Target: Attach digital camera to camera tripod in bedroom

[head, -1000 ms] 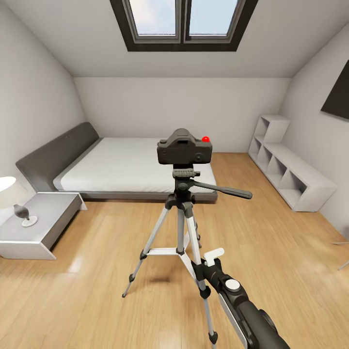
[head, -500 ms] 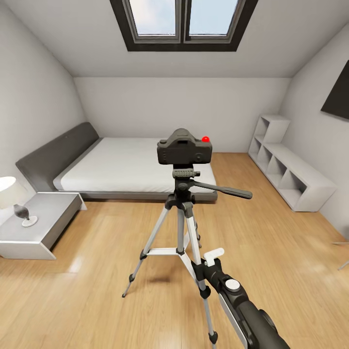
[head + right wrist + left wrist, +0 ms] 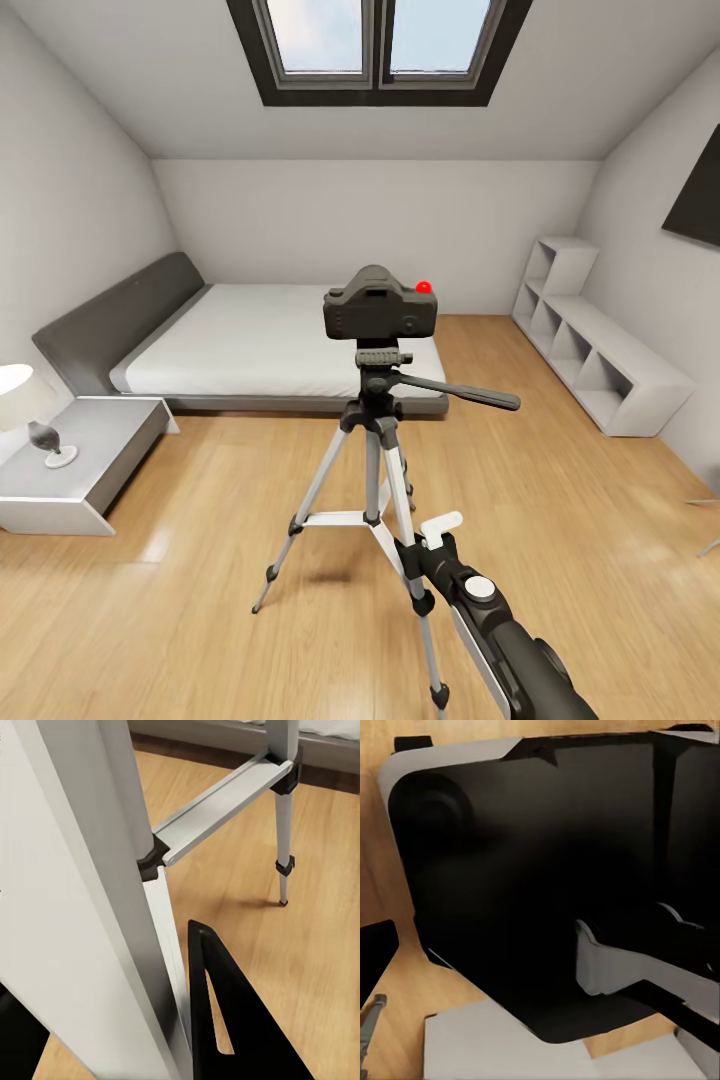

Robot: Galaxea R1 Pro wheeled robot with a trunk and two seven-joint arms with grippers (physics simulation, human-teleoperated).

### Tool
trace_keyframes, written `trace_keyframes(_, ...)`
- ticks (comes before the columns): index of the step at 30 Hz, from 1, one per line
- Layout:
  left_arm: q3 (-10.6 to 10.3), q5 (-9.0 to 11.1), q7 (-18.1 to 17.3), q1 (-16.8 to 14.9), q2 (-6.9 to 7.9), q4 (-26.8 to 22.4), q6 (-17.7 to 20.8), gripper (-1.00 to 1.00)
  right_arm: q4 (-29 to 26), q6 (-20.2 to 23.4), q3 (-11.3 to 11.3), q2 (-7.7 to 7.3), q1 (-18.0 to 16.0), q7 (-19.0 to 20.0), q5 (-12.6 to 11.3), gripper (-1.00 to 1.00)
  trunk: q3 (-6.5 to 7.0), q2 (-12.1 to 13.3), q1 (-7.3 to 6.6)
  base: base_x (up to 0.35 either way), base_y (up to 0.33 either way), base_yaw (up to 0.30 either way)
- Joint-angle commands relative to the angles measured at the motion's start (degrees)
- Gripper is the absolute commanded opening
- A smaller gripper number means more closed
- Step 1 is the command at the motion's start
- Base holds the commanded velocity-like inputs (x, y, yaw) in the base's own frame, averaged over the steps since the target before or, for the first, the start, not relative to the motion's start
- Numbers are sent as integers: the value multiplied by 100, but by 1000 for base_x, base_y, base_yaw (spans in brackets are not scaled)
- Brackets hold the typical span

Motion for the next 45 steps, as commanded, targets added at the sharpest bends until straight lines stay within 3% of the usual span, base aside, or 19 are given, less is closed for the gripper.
trace_keyframes(1,-32,122,62,-3,3,-3,30,100,19,50,1,-1,-2,10,111,-100,-11,-9,4,0,0,0)
trace_keyframes(4,-32,288,336,2,3,-2,14,100,21,48,0,-1,0,9,111,-100,-11,-9,4,0,0,0)
trace_keyframes(5,-32,312,384,3,3,-2,12,100,21,48,0,-1,1,9,111,100,-11,-9,4,0,0,0)
trace_keyframes(11,-32,393,544,5,4,-2,4,100,15,42,1,-1,1,9,111,100,-11,-9,4,0,0,0)
trace_keyframes(30,-32,409,575,5,4,-2,3,100,10,123,7,-1,-1,17,111,100,-11,-9,4,0,0,0)
trace_keyframes(45,-32,409,576,6,4,-2,3,100,-348,668,18,-21,-3,25,111,100,-11,-9,4,0,0,0)
